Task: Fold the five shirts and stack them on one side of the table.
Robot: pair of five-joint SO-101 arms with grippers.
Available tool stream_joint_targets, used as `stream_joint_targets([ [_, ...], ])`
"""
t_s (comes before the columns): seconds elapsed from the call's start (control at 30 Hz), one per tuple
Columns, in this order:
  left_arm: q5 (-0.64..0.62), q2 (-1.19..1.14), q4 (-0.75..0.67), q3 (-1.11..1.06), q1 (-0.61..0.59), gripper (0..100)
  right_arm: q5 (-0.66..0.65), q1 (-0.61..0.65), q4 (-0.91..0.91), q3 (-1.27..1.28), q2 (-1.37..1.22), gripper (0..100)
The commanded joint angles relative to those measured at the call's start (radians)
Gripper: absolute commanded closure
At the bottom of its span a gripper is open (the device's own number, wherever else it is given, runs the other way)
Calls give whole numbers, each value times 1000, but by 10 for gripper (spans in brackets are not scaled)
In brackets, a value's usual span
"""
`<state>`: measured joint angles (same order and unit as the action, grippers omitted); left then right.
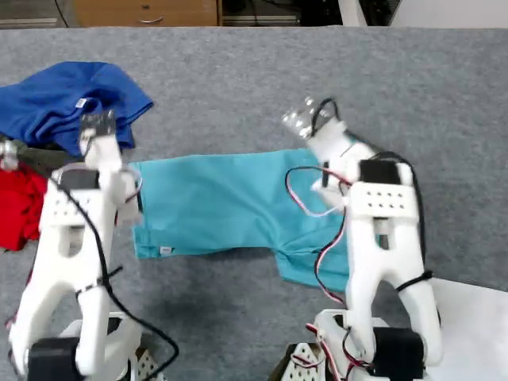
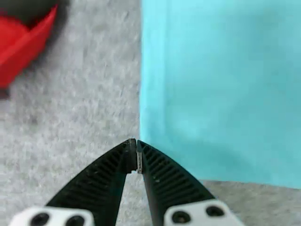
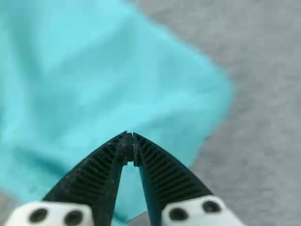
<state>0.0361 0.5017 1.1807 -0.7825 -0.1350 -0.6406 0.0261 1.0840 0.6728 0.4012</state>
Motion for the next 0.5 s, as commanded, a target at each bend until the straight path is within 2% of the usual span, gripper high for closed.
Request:
stream_joint_targets([
  [0.0,20,58,-69,-133,-21,981,-40,42,72,41,41,995],
  [0.23,25,61,-302,-353,-26,981,-46,45,61,136,31,995],
  [0.47,9,70,-318,-364,-60,981,-89,42,-75,197,-87,995],
])
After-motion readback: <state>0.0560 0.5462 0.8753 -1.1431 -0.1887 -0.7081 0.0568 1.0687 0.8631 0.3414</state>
